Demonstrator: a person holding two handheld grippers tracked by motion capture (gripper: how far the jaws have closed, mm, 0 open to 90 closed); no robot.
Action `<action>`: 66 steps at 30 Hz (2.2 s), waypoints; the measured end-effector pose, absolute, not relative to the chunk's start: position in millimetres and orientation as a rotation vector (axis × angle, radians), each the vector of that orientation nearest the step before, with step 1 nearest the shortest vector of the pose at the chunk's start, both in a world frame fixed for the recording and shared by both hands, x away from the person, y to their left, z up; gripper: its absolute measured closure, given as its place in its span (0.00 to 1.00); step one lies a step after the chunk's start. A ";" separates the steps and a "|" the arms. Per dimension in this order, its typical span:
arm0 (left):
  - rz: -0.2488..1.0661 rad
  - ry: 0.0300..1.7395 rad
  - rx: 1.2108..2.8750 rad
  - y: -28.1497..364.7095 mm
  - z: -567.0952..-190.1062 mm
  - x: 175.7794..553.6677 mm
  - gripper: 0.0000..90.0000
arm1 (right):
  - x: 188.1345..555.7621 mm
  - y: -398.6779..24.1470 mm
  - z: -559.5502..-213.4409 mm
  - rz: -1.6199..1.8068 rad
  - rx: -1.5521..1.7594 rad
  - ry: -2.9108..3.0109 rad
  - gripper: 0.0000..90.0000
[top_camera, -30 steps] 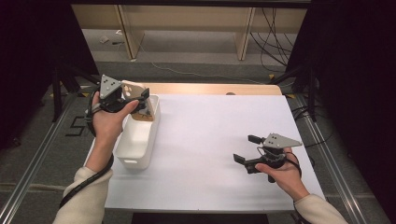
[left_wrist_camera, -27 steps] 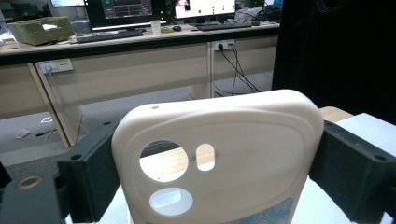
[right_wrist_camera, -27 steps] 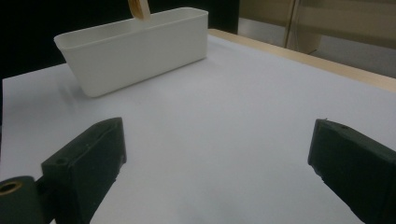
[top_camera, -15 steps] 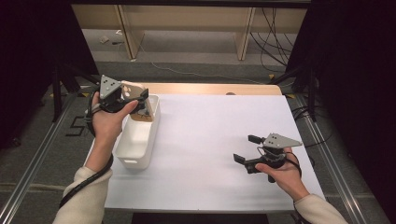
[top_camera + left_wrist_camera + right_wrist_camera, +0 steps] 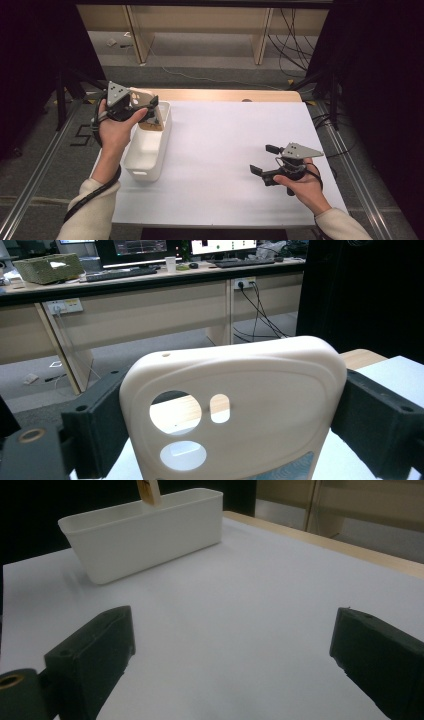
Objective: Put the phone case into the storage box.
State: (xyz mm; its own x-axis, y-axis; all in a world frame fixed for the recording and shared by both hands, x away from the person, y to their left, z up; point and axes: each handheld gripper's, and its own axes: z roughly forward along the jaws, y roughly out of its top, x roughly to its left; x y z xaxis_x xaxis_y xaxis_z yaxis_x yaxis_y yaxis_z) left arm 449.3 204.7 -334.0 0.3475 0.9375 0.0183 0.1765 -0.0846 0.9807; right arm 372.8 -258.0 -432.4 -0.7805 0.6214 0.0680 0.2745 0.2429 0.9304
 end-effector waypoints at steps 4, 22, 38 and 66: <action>0.884 1.051 1.533 205.0 -335.2 449.9 0.11 | 372.9 -258.0 -432.6 1.550 0.829 2.206 0.06; 0.886 1.064 1.536 208.1 -339.0 452.0 0.11 | 372.9 -258.0 -432.7 1.550 0.827 2.207 0.06; 0.885 1.062 1.544 207.4 -342.3 454.1 0.11 | 372.8 -257.9 -432.6 1.549 0.829 2.206 0.06; 0.885 1.067 1.557 207.4 -346.3 462.2 0.11 | 373.3 -256.5 -434.1 1.547 0.832 2.212 0.06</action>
